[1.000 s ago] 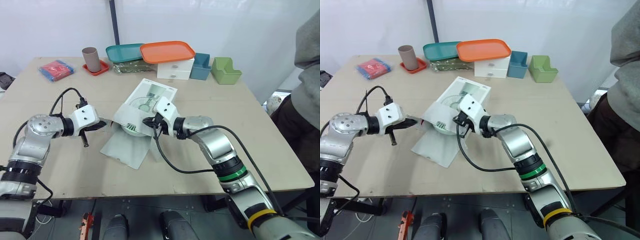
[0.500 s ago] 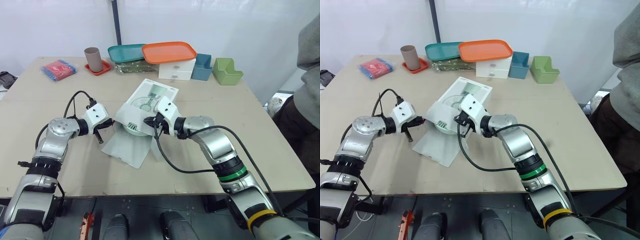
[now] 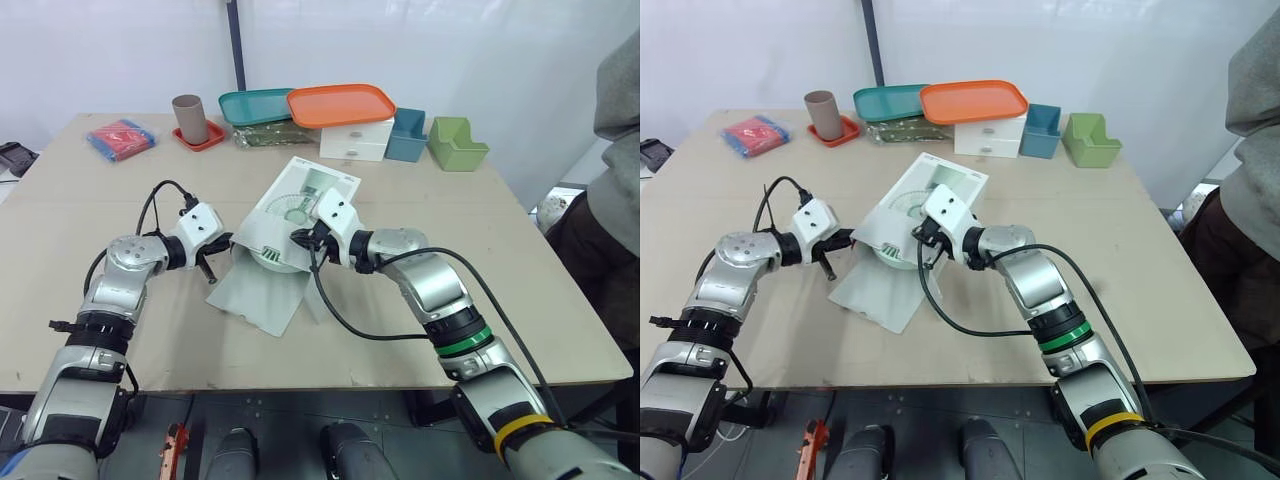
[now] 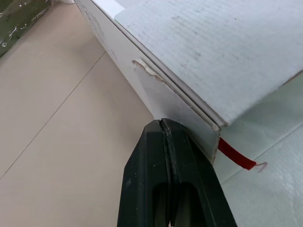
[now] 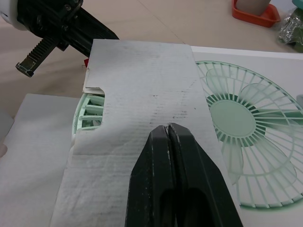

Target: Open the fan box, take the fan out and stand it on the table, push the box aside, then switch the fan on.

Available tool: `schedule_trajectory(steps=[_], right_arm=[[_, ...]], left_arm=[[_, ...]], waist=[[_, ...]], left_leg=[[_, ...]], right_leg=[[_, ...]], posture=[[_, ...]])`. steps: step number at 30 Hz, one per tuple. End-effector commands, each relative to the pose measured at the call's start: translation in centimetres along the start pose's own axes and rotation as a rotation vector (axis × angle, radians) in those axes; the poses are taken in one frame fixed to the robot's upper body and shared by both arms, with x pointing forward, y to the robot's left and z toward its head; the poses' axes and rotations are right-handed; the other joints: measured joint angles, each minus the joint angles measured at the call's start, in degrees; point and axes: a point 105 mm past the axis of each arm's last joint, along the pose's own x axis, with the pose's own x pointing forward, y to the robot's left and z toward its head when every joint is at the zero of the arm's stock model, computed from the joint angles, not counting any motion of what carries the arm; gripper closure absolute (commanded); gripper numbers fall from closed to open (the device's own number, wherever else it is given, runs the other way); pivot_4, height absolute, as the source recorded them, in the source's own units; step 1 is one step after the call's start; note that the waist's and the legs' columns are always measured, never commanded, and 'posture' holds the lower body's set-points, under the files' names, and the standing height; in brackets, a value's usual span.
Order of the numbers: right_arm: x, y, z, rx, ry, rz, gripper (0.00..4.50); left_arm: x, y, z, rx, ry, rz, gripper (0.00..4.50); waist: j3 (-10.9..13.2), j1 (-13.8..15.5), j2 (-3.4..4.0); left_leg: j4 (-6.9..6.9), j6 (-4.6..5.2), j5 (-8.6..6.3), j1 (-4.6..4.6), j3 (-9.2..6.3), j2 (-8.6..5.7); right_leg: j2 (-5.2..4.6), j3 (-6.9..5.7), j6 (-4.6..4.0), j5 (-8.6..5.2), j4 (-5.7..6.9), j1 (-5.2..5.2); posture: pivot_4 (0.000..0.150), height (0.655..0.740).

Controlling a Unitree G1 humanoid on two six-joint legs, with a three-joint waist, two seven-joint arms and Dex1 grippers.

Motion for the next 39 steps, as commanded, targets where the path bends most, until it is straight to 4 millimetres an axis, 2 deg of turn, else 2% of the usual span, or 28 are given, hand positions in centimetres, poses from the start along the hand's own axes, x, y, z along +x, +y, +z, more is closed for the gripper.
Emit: schedule_trajectory(steps=[1, 5, 9, 15, 19, 25, 27, 28, 30, 32, 33, 34, 35, 36, 37, 39], right_arm=[[0.0, -0.2, -0.7, 0.002, 0.028, -0.012, 4.47], [0.0, -0.2, -0.7, -0.002, 0.028, -0.012, 4.47], [-0.1, -0.2, -0.7, 0.0, 0.026, -0.016, 4.47], [-0.1, -0.1, -0.1, 0.004, 0.006, -0.012, 4.47], [0.0, -0.1, 0.1, 0.002, 0.001, -0.011, 4.47], [0.2, -0.3, 0.6, -0.005, -0.01, -0.006, 4.47], [0.3, -0.3, 0.6, -0.007, -0.008, 0.001, 4.47], [0.3, -0.3, 0.6, -0.007, -0.007, 0.005, 4.47], [0.3, -0.3, 0.6, -0.01, -0.003, 0.012, 4.47], [0.4, -0.2, 0.6, -0.011, 0.0, 0.02, 4.5], [0.4, -0.1, 0.5, -0.011, 0.003, 0.025, 4.5], [0.4, 0.0, 0.4, -0.011, 0.006, 0.03, 4.5], [0.4, 0.0, 0.3, -0.011, 0.008, 0.034, 4.5], [0.4, 0.1, 0.3, -0.012, 0.01, 0.037, 4.5], [0.4, 0.1, 0.3, -0.012, 0.011, 0.039, 4.5], [0.4, 0.1, 0.3, -0.015, 0.014, 0.042, 4.5]], left_arm=[[0.1, 0.3, 1.6, 0.036, -0.052, 0.01, 4.5], [-1.5, 1.3, 0.9, 0.044, -0.028, 0.055, 4.5], [-4.1, 2.5, 1.6, 0.037, -0.054, 0.126, 4.5], [-6.8, 0.8, 3.4, 0.022, -0.092, 0.125, 4.5], [-7.7, -0.2, 4.1, -0.005, -0.098, 0.113, 4.5], [-9.1, -4.3, 7.7, -0.089, -0.211, -0.04, 4.5], [-8.7, -7.1, 9.7, -0.184, -0.288, -0.133, 4.5], [-8.6, -8.3, 9.9, -0.221, -0.291, -0.17, 4.5], [-8.6, -9.2, 9.2, -0.339, -0.288, -0.187, 4.5], [-8.7, -9.9, 8.4, -0.425, -0.28, -0.189, 3.68], [-8.9, -10.7, 7.9, -0.502, -0.289, -0.203, 3.5], [-8.9, -11.4, 7.0, -0.56, -0.276, -0.188, 3.14], [-8.8, -11.7, 6.0, -0.616, -0.26, -0.151, 2.56], [-8.6, -11.6, 5.0, -0.664, -0.239, -0.091, 2.47], [-8.4, -11.5, 4.4, -0.709, -0.234, -0.052, 2.0], [-8.0, -11.4, 3.8, -0.837, -0.273, 0.005, 1.72]], waist=[[0.0, 0.01, 0.0], [0.0, -0.05, 0.0], [0.0, -0.32, 0.0], [0.0, -0.31, 0.0], [0.0, -0.32, 0.0], [0.0, -0.49, 0.0], [0.0, -0.4, 0.0], [0.0, -0.42, 0.0], [0.0, -0.45, 0.0], [0.0, -0.46, 0.0], [0.0, -0.49, 0.0], [0.0, -0.5, 0.0], [0.0, -0.5, 0.0], [0.0, -0.53, 0.0], [0.0, -0.54, 0.0], [0.0, -0.45, 0.0]], left_leg=[[0.0, 0.0, 0.0, 0.0, 0.0, 0.0], [0.0, 0.0, 0.0, 0.0, 0.0, 0.0], [-0.03, 0.0, 0.0, 0.0, 0.0, 0.02], [-0.05, 0.0, 0.0, 0.01, 0.01, 0.03], [-0.04, -0.01, 0.0, 0.02, 0.02, 0.04], [-0.08, -0.01, 0.0, 0.03, 0.07, 0.1], [-0.08, -0.01, 0.0, 0.02, 0.05, 0.09], [-0.08, -0.01, 0.0, 0.02, 0.06, 0.09], [-0.07, -0.01, 0.0, 0.04, 0.08, 0.08], [-0.07, -0.01, 0.0, 0.1, 0.1, 0.07], [-0.07, -0.01, 0.0, 0.1, 0.09, 0.09], [-0.08, -0.01, 0.0, 0.14, 0.08, 0.09], [-0.08, -0.01, 0.0, 0.16, 0.06, 0.1], [-0.09, -0.01, 0.0, 0.18, 0.06, 0.11], [-0.11, -0.01, 0.0, 0.24, 0.08, 0.11], [-0.11, -0.01, 0.0, 0.26, 0.12, 0.1]], right_leg=[[0.0, 0.0, 0.0, 0.0, 0.0, 0.0], [0.0, 0.0, 0.0, 0.0, 0.0, 0.0], [0.01, 0.0, -0.01, 0.0, 0.0, -0.04], [-0.02, 0.01, -0.01, -0.02, -0.01, -0.01], [-0.02, 0.0, -0.02, -0.01, 0.0, -0.02], [-0.01, 0.01, -0.07, -0.02, -0.01, -0.06], [-0.01, -0.01, -0.06, -0.04, -0.02, -0.05], [-0.02, -0.01, -0.06, -0.04, -0.02, -0.05], [-0.03, 0.02, -0.03, -0.03, -0.06, 0.0], [-0.03, 0.04, -0.02, -0.02, -0.06, 0.04], [-0.01, 0.03, -0.04, -0.01, -0.06, 0.03], [0.0, 0.03, -0.06, -0.01, -0.05, 0.04], [0.03, 0.02, -0.09, 0.01, -0.04, 0.03], [0.03, 0.02, -0.11, 0.0, -0.04, 0.03], [0.03, 0.02, -0.24, -0.07, -0.04, 0.06], [0.0, 0.05, -0.38, -0.15, -0.04, 0.09]], posture=[[0.15, 0.74], [0.15, 0.74], [0.15, 0.74], [0.15, 0.74], [0.15, 0.74], [0.15, 0.74], [0.15, 0.74], [0.15, 0.74], [0.15, 0.74], [0.15, 0.74], [0.15, 0.74], [0.15, 0.74], [0.15, 0.74], [0.15, 0.74], [0.15, 0.74], [0.15, 0.74]])
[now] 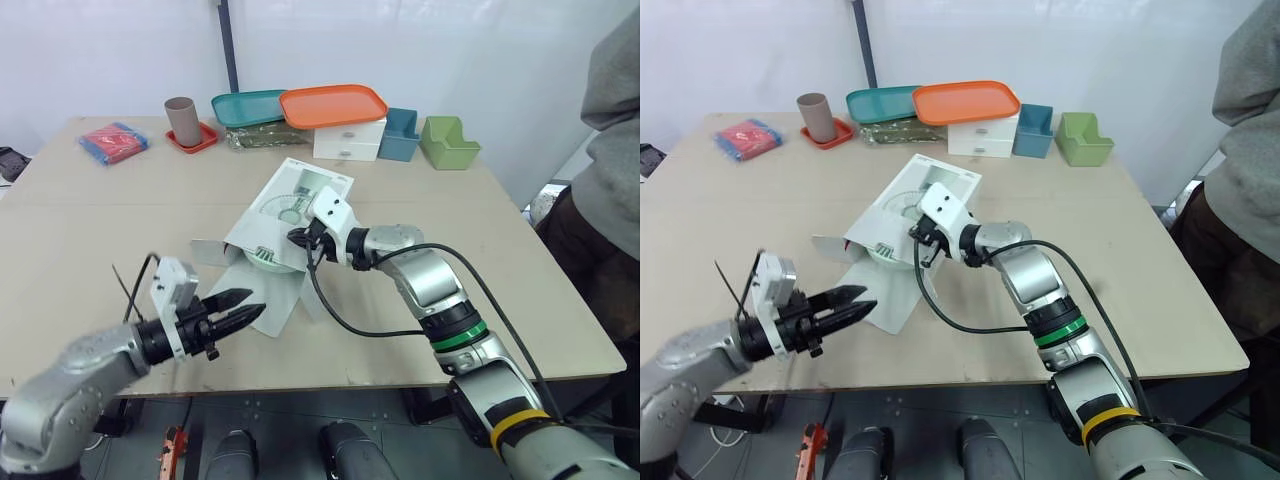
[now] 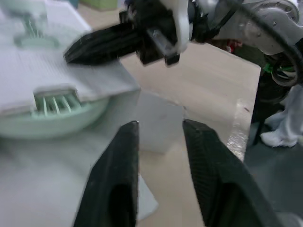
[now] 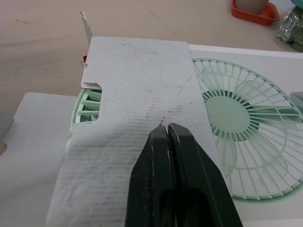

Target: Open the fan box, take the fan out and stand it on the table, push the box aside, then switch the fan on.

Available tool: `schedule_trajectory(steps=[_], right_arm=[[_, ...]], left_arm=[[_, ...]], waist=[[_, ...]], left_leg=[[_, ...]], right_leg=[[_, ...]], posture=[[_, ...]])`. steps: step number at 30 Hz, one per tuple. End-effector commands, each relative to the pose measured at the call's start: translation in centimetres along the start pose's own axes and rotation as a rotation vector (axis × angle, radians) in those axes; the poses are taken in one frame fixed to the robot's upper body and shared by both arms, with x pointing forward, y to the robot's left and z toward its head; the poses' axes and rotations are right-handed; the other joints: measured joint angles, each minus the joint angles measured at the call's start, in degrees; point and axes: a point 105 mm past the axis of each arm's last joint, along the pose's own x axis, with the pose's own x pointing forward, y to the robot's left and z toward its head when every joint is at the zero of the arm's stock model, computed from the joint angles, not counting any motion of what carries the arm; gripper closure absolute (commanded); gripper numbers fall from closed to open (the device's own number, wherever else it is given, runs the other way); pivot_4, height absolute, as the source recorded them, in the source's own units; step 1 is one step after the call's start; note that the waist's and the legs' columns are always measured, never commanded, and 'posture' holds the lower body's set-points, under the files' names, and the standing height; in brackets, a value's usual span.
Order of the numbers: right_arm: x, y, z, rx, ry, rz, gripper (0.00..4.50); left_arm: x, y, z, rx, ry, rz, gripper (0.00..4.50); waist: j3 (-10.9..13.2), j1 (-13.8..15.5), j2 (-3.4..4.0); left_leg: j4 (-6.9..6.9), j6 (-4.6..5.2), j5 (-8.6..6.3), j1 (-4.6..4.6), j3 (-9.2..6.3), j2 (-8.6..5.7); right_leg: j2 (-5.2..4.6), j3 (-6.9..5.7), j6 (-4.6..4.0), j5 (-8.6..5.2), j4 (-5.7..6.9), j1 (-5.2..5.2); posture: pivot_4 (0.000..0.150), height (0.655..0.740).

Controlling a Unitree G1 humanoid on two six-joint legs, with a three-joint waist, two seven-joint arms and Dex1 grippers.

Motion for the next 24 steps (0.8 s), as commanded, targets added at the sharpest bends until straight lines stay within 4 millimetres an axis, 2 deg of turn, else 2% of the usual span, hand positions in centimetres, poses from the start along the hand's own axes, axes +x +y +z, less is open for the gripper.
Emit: schedule_trajectory(steps=[1, 5, 9, 16, 24], right_arm=[[-0.1, -0.1, -0.1, -0.009, 0.013, 0.009, 4.5], [-0.2, -0.3, 0.0, -0.013, 0.015, 0.009, 4.5], [-0.3, -0.4, 0.1, -0.018, 0.017, 0.003, 4.5], [-0.4, -0.5, 0.1, -0.02, 0.017, -0.006, 4.5], [-0.8, -0.7, 0.1, -0.022, 0.021, -0.024, 4.5]], left_arm=[[0.3, 1.6, -0.4, -0.207, -0.14, 0.166, 1.72], [1.2, 2.2, -0.8, -0.317, -0.176, 0.178, 1.72], [2.1, 3.5, -0.2, -0.476, -0.266, 0.184, 1.72], [3.1, 5.3, -0.9, -0.638, -0.281, 0.212, 1.72], [4.3, 5.4, -0.3, -0.757, -0.332, 0.147, 1.72]], waist=[[0.0, 0.17, -0.01], [-0.02, 0.15, -0.05], [-0.02, 0.18, -0.05], [-0.03, 0.14, -0.05], [-0.03, 0.15, -0.05]], left_leg=[[0.02, 0.0, 0.0, 0.0, -0.01, 0.0], [0.14, -0.01, 0.01, 0.02, -0.03, -0.04], [0.15, -0.01, 0.01, 0.07, -0.04, -0.06], [0.11, -0.01, 0.0, 0.08, -0.06, -0.07], [0.12, -0.02, 0.0, 0.08, -0.07, -0.09]], right_leg=[[0.0, 0.0, 0.01, 0.01, -0.01, 0.03], [-0.02, -0.01, 0.09, 0.06, -0.03, 0.16], [-0.01, 0.0, 0.1, 0.08, -0.05, 0.23], [0.0, 0.0, 0.19, 0.1, -0.11, 0.29], [-0.01, 0.01, 0.16, 0.08, -0.16, 0.33]], posture=[[0.15, 0.74], [0.15, 0.74], [0.15, 0.74], [0.15, 0.74], [0.15, 0.74]])
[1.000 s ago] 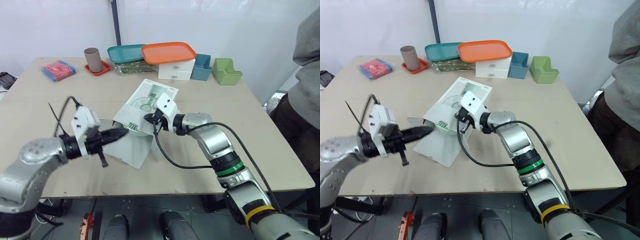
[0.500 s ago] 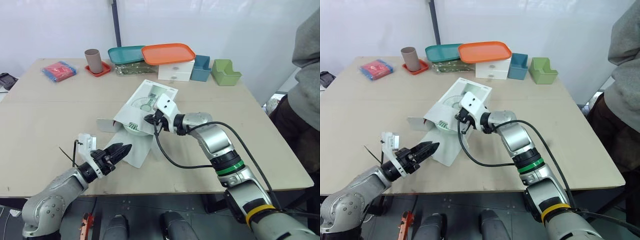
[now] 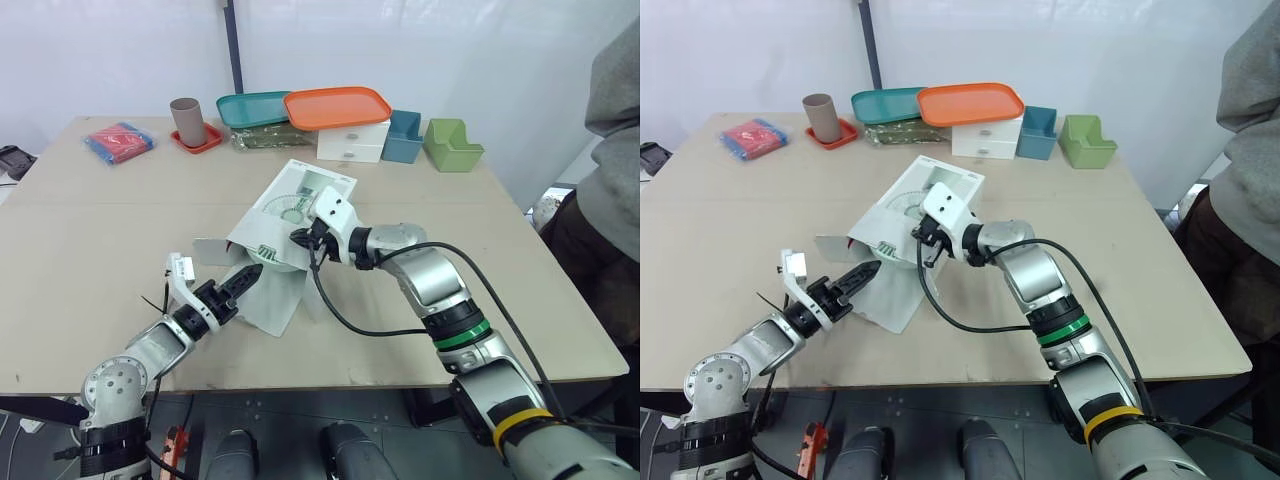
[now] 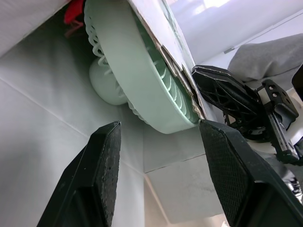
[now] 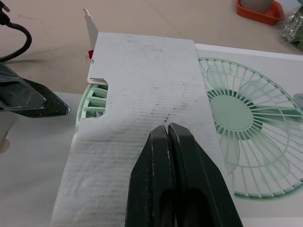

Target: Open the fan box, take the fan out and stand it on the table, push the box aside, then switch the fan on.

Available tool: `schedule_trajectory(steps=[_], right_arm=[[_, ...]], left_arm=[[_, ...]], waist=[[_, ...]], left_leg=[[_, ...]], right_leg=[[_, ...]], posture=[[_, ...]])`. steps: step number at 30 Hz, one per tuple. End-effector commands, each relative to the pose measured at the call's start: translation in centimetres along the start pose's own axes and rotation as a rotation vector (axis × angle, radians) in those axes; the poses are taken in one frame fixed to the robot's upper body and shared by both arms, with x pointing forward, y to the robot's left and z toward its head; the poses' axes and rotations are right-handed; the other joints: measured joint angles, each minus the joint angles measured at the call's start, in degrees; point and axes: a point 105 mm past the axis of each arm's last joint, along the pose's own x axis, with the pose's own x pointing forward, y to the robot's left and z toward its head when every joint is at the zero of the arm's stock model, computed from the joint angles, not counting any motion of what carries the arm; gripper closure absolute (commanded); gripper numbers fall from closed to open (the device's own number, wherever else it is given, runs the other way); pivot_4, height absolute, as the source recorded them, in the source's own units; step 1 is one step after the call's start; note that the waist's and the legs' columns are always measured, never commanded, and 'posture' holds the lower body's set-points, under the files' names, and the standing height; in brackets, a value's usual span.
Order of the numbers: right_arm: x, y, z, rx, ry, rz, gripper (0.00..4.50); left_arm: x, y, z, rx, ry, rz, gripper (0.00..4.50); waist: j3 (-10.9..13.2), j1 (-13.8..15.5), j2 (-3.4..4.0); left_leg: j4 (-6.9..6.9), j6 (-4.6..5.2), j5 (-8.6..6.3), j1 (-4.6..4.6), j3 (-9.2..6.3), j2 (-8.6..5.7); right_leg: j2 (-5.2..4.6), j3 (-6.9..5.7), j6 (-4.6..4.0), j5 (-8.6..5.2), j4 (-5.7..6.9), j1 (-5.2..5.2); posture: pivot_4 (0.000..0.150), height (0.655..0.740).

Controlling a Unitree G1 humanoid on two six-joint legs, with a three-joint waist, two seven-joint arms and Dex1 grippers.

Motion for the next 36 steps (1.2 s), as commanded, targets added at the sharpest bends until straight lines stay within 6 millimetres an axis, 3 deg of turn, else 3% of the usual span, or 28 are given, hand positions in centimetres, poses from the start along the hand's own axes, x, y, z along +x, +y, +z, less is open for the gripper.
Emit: schedule_trajectory(steps=[1, 6, 11, 15, 24, 26, 28, 32, 36], right_arm=[[-0.5, -0.4, 0.3, -0.017, 0.0, -0.023, 4.5], [-0.7, -0.3, 0.2, -0.017, 0.005, -0.026, 4.5], [-0.8, -0.4, 0.1, -0.02, 0.01, -0.032, 4.5], [-0.9, -0.4, 0.1, -0.019, 0.012, -0.033, 4.5], [-1.0, -0.4, -0.2, -0.017, 0.016, -0.04, 4.5], [-1.0, -0.3, -0.2, -0.02, 0.016, -0.039, 4.5], [-1.0, -0.2, -0.3, -0.018, 0.018, -0.037, 4.5], [-1.0, -0.1, -0.4, -0.018, 0.023, -0.032, 4.5], [-1.1, -0.1, -0.4, -0.021, 0.027, -0.032, 4.5]], left_arm=[[0.4, -0.9, 0.6, -0.056, -0.037, -0.052, 1.72], [1.0, -0.7, 0.0, -0.071, -0.021, -0.042, 1.72], [1.5, -0.4, -0.2, -0.079, -0.018, -0.029, 2.91], [1.8, -0.3, -0.4, -0.089, -0.014, -0.03, 4.45], [2.0, -0.7, -0.5, -0.139, -0.009, -0.063, 4.45], [1.6, -0.4, -0.5, -0.102, -0.007, -0.043, 4.22], [1.5, -0.9, -0.3, -0.131, -0.013, -0.077, 3.72], [2.1, -0.2, -0.5, -0.163, -0.018, -0.039, 2.28], [2.3, -0.3, -0.6, -0.172, -0.018, -0.047, 2.28]], waist=[[0.0, 0.01, 0.0], [0.0, 0.01, 0.0], [0.0, 0.0, 0.0], [0.0, 0.01, 0.0], [0.0, 0.01, 0.0], [0.0, 0.01, 0.0], [0.0, 0.01, 0.0], [0.0, 0.0, 0.0], [0.0, 0.02, 0.0]], left_leg=[[0.0, 0.0, 0.0, 0.0, 0.0, 0.0], [-0.02, 0.0, 0.0, 0.0, -0.01, 0.0], [-0.02, 0.0, 0.0, 0.0, -0.01, -0.01], [-0.02, -0.01, 0.0, 0.0, -0.01, -0.02], [-0.04, -0.01, 0.0, 0.0, -0.02, -0.03], [-0.04, -0.01, 0.0, 0.0, -0.02, -0.03], [-0.04, -0.01, 0.0, 0.0, -0.02, -0.03], [-0.09, -0.01, 0.0, 0.0, -0.02, -0.03], [-0.1, -0.01, -0.01, 0.0, -0.03, -0.04]], right_leg=[[0.0, 0.0, 0.0, 0.0, 0.0, 0.0], [0.0, 0.0, 0.0, 0.0, -0.01, 0.0], [0.0, 0.0, -0.01, -0.01, -0.02, 0.0], [0.0, 0.0, -0.01, -0.02, -0.03, 0.0], [0.0, 0.01, -0.01, -0.02, -0.06, 0.01], [0.0, 0.01, -0.01, -0.02, -0.06, 0.01], [0.0, 0.01, -0.01, -0.02, -0.06, 0.01], [0.0, 0.01, -0.03, -0.03, -0.08, -0.01], [-0.01, 0.01, -0.02, -0.05, -0.09, 0.0]], posture=[[0.15, 0.74], [0.15, 0.74], [0.15, 0.74], [0.15, 0.74], [0.15, 0.74], [0.15, 0.74], [0.15, 0.74], [0.15, 0.74], [0.15, 0.74]])
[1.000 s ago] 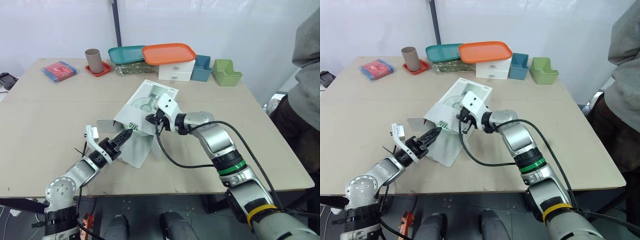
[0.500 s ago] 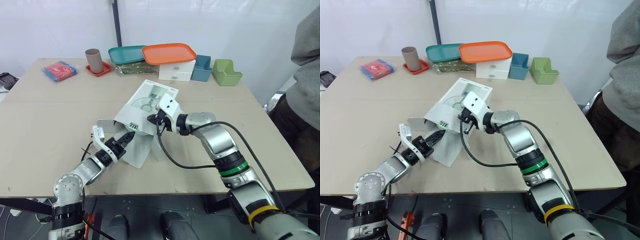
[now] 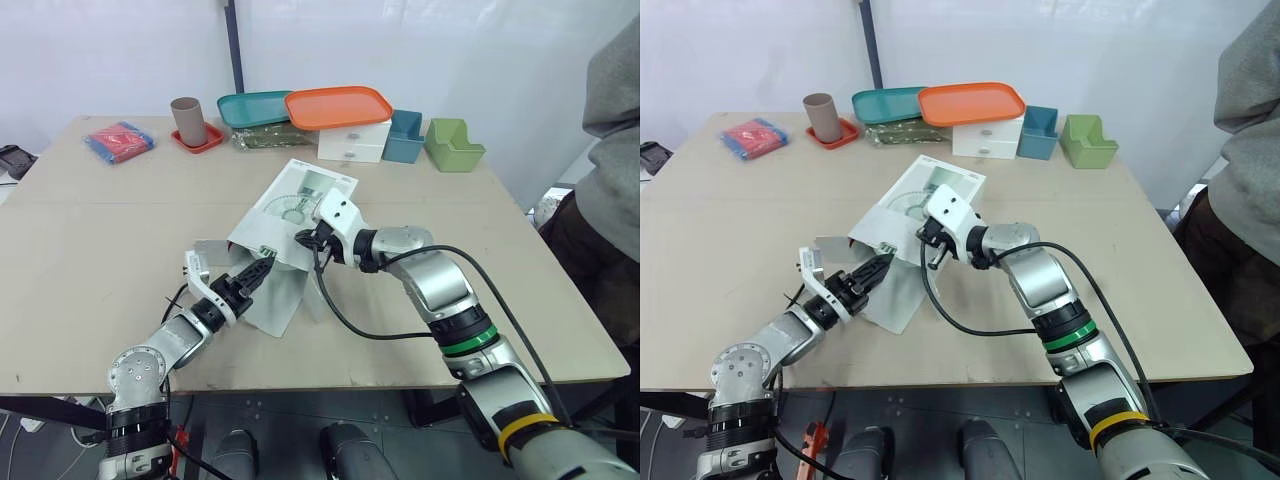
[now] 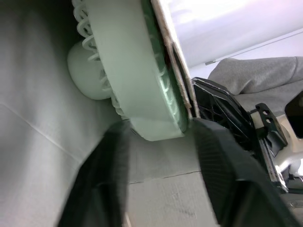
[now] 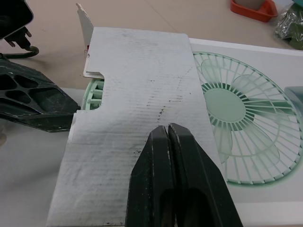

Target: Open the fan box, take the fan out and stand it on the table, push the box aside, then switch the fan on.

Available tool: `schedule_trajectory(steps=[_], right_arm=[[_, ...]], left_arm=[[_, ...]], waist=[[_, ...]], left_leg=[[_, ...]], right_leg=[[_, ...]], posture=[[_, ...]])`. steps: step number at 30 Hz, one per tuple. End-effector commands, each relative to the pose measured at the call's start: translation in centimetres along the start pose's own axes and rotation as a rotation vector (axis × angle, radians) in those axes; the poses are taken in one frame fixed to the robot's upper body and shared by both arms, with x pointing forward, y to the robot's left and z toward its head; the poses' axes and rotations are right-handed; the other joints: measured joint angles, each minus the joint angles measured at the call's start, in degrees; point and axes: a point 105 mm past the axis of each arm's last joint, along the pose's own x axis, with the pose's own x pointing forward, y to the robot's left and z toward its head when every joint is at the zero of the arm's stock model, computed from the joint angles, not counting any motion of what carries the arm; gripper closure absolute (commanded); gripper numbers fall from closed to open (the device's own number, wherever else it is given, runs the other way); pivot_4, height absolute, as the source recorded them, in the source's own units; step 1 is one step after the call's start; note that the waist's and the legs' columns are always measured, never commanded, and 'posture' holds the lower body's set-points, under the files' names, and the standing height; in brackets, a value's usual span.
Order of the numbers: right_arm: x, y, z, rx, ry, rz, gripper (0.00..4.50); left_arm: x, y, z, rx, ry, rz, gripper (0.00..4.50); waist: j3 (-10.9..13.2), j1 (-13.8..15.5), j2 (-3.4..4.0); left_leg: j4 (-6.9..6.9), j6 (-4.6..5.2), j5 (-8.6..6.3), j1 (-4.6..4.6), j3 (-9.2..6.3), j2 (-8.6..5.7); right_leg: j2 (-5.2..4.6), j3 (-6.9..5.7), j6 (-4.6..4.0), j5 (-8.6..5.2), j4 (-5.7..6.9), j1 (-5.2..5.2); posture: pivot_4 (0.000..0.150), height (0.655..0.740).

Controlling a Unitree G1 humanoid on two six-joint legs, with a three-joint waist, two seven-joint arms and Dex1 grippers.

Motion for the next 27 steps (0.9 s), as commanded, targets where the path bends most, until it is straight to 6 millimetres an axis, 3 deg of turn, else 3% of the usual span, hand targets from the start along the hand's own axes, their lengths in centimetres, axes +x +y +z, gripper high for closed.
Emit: schedule_trajectory(steps=[1, 14, 16, 17, 18, 27], right_arm=[[-0.36, -0.22, -0.29, -0.014, 0.02, -0.009, 4.5], [-0.19, -0.13, -0.32, -0.029, 0.027, -0.005, 4.5], [-0.18, -0.18, -0.33, -0.031, 0.028, -0.006, 4.5], [-0.18, -0.18, -0.31, -0.032, 0.028, -0.006, 4.5], [-0.2, -0.23, -0.32, -0.033, 0.029, -0.008, 4.5], [-0.06, -0.2, -0.22, -0.034, 0.023, -0.009, 4.5]], left_arm=[[0.4, -0.34, 0.23, -0.011, -0.014, -0.019, 2.28], [1.36, -0.12, 0.72, -0.058, -0.056, -0.04, 2.28], [1.32, -0.08, 0.76, -0.056, -0.055, -0.039, 3.02], [1.26, -0.04, 0.8, -0.055, -0.056, -0.036, 3.12], [1.23, -0.01, 0.86, -0.058, -0.061, -0.035, 3.49], [0.63, 0.07, 0.85, -0.113, -0.071, -0.034, 3.49]], waist=[[0.0, -0.01, 0.0], [0.0, 0.02, 0.0], [0.0, 0.02, 0.0], [0.0, 0.02, 0.0], [0.0, 0.01, 0.0], [0.0, -0.02, 0.0]], left_leg=[[0.0, 0.0, 0.0, 0.0, 0.0, 0.0], [-0.02, 0.0, 0.0, 0.0, -0.04, -0.04], [-0.02, 0.0, 0.0, 0.0, -0.03, -0.04], [-0.02, 0.0, 0.0, 0.0, -0.04, -0.04], [-0.02, 0.0, 0.0, 0.0, -0.04, -0.04], [-0.02, 0.0, 0.0, 0.0, -0.04, -0.04]], right_leg=[[0.0, 0.0, 0.0, 0.0, 0.0, 0.0], [-0.01, 0.01, 0.0, 0.0, -0.04, 0.02], [-0.01, 0.01, 0.0, 0.0, -0.04, 0.02], [-0.01, 0.01, 0.0, 0.0, -0.04, 0.02], [-0.01, 0.01, 0.0, 0.0, -0.04, 0.02], [-0.01, 0.01, -0.01, -0.01, -0.05, 0.01]], posture=[[0.15, 0.74], [0.15, 0.74], [0.15, 0.74], [0.15, 0.74], [0.15, 0.74], [0.15, 0.74]])
